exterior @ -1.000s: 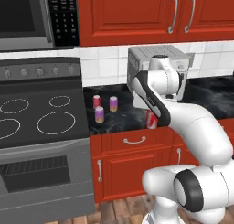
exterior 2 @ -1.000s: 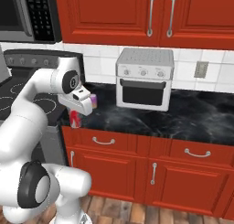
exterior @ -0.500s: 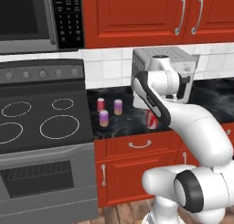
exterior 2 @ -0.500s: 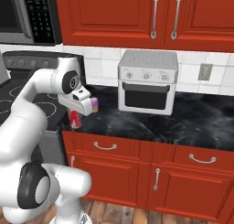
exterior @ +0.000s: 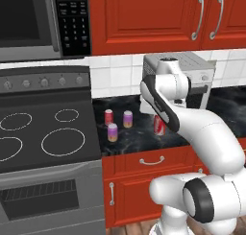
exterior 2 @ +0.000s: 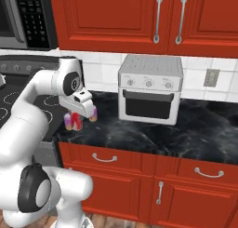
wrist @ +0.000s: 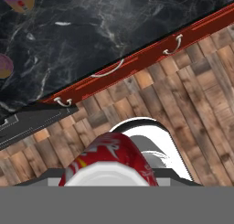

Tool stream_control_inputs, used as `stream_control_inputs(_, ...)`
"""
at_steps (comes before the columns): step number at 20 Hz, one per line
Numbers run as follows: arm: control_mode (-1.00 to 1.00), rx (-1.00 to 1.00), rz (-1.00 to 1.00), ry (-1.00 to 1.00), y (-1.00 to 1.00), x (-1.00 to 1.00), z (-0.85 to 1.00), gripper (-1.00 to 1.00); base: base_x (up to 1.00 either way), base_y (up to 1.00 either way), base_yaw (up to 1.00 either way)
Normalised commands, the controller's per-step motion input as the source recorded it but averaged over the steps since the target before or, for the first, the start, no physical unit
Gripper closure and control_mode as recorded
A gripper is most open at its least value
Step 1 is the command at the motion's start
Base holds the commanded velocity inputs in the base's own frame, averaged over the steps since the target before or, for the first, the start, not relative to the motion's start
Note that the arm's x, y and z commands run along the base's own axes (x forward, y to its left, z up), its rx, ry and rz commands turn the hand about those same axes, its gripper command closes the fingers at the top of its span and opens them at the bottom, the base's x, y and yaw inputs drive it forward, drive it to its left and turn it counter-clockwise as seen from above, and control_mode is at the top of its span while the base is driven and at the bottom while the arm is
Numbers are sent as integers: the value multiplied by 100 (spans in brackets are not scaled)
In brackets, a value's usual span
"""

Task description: Four empty soda cans are scattered around the kitchen. Gather all the cans and cluster them next to the stove for recycling.

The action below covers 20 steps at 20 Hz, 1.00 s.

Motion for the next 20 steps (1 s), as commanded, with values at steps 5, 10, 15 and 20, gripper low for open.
stream_control_inputs(5,100,0,0,0,0,0,0,100,36,20,0)
stream_control_inputs(10,100,0,0,0,0,0,0,100,31,19,0)
stream_control_inputs(15,100,0,0,0,0,0,0,100,1,8,2)
stream_control_inputs(20,100,0,0,0,0,0,0,100,0,0,1)
